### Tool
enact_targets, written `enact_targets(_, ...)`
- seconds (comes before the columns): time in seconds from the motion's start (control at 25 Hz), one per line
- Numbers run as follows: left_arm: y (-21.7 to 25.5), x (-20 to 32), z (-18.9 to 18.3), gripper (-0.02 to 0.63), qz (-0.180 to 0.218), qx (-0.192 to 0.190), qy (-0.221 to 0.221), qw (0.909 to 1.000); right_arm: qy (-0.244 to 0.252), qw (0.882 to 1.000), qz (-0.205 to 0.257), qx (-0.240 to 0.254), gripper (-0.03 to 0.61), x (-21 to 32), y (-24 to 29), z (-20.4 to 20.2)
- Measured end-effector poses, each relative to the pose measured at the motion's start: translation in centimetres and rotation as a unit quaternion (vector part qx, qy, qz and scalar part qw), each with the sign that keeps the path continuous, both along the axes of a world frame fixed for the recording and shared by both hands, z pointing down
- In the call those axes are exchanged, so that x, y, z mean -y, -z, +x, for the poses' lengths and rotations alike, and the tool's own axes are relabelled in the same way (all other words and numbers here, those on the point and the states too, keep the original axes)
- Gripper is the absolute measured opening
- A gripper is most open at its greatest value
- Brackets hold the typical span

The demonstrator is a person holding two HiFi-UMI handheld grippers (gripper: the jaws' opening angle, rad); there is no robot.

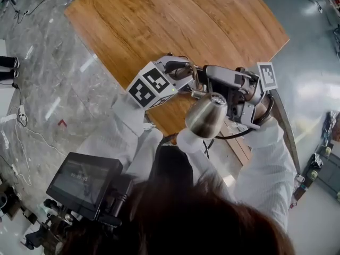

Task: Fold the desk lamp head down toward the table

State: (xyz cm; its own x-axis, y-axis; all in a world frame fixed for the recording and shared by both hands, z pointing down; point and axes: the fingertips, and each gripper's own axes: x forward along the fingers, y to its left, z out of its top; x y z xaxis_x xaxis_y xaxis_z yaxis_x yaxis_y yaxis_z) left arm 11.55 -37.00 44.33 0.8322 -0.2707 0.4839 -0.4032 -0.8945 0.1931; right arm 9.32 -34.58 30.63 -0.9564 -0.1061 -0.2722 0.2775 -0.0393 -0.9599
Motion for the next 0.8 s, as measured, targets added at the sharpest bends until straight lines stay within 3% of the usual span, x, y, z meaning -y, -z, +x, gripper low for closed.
enact_targets(0.4,-0.5,0.3,0.0,0.137,-0.019,-0.005,-0.008,0.9998,-0.027,0.998,0.064,0.008,0.168,-1.6,0.1,-0.1)
enact_targets(0.56,-0.4,0.1,0.3,0.137,-0.022,-0.001,-0.016,0.9996,-0.022,0.993,0.111,-0.017,0.155,-2.8,-0.9,-0.2)
enact_targets(0.68,-1.0,0.6,0.7,0.137,-0.023,0.008,-0.039,0.9989,0.005,0.978,0.186,-0.094,0.125,-4.1,-4.2,-0.4)
enact_targets(0.8,-1.8,0.9,0.8,0.137,-0.029,0.014,-0.064,0.9974,0.024,0.944,0.272,-0.186,0.086,-5.1,-8.3,-1.0)
